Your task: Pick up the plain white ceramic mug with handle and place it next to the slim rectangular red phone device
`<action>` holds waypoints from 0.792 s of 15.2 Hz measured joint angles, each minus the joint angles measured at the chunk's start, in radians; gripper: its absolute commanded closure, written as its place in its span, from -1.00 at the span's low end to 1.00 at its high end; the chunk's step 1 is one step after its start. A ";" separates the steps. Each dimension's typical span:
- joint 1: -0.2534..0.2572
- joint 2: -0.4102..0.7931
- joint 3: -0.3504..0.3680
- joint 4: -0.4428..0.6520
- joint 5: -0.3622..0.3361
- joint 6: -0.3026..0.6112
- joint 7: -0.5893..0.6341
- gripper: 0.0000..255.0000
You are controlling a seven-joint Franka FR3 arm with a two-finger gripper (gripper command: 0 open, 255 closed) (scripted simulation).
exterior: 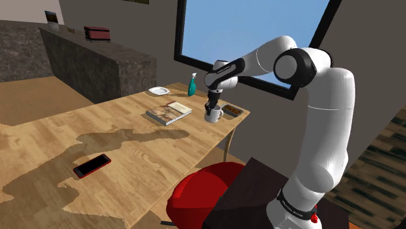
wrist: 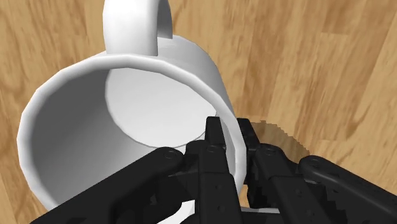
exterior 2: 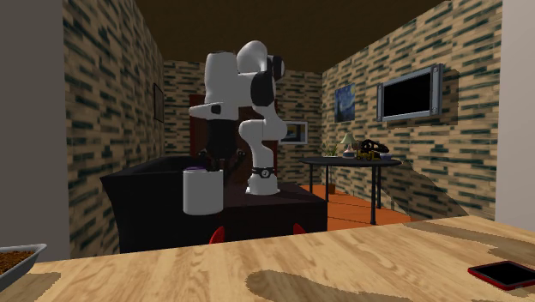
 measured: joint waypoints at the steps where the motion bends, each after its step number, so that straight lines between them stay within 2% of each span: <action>1: 0.001 -0.008 -0.001 0.003 -0.002 -0.011 0.001 1.00; 8: 0.004 -0.054 -0.007 0.032 -0.016 -0.085 0.010 1.00; 12: 0.049 -0.083 0.010 0.000 -0.032 -0.081 0.078 1.00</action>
